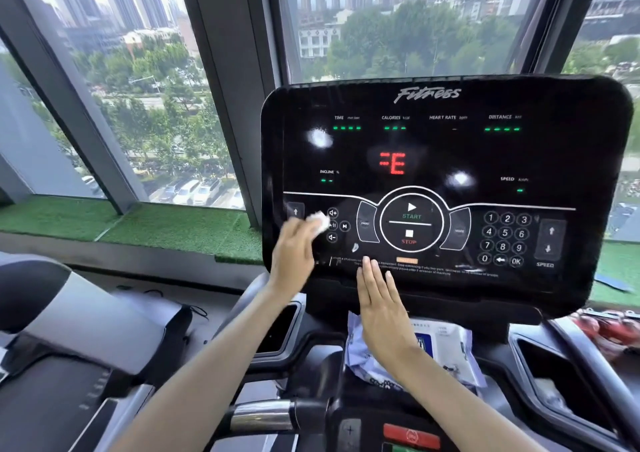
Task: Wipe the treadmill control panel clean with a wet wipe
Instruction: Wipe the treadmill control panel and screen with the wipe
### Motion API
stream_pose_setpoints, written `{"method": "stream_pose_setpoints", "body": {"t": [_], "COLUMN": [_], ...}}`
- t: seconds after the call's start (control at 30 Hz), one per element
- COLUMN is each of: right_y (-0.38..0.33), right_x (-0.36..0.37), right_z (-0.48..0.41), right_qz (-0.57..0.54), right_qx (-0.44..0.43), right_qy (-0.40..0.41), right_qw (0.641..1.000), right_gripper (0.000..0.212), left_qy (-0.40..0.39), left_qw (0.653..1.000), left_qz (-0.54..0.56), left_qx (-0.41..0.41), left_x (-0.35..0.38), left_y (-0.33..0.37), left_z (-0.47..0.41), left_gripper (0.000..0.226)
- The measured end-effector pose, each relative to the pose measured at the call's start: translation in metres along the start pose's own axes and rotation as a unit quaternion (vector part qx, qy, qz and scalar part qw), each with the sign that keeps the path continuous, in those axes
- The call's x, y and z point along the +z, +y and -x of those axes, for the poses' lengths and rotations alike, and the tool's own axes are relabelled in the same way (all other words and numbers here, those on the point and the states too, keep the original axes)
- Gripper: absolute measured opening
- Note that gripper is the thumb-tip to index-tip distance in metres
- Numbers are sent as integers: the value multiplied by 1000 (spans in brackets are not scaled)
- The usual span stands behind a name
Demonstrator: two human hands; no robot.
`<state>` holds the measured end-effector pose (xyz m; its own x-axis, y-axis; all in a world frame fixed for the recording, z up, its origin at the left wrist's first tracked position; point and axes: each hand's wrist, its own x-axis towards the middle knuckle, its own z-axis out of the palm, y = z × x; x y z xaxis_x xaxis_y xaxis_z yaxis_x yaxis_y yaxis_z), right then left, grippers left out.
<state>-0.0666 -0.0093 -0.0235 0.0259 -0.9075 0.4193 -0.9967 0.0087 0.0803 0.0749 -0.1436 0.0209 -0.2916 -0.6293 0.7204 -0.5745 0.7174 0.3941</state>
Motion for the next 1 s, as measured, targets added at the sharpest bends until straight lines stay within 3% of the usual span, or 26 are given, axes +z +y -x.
{"method": "stream_pose_setpoints", "body": {"t": [0.07,0.13,0.37,0.57,0.73,0.8,0.9,0.93,1.0], "right_y": [-1,1,2,2,3,3,3,3,4], "right_x": [0,4,0,4,1,2,5,6,5], "right_z": [0,3,3,6,4,4,4,4,3], "right_qz": [3,13,8,16,-12,-3,-4,-1,7], "right_qx": [-3,-8,-11,-17,-21,-15,-14,-15,-17], "right_qy": [-6,-5,1,-10,-2,-2,-5,-4,-4], "right_qw": [1000,1000,1000,1000,1000,1000,1000,1000,1000], "right_gripper": [67,69,69,69,68,66,67,68,68], "left_qy": [65,91,-40,89,-99,-45,100,114,48], "left_qw": [993,986,999,981,995,998,974,968,989], "left_qz": [20,31,6,24,20,20,41,32,-21], "left_qx": [-99,-137,-9,-169,-10,-32,-200,-220,-142], "left_x": [-9,-10,6,-1,12,4,-13,-11,-3], "left_y": [-3,-8,7,9,30,21,10,10,19], "left_z": [-30,-40,32,-11,35,15,-15,-16,-2], "left_gripper": [34,37,22,25,13,14,16,15,16]}}
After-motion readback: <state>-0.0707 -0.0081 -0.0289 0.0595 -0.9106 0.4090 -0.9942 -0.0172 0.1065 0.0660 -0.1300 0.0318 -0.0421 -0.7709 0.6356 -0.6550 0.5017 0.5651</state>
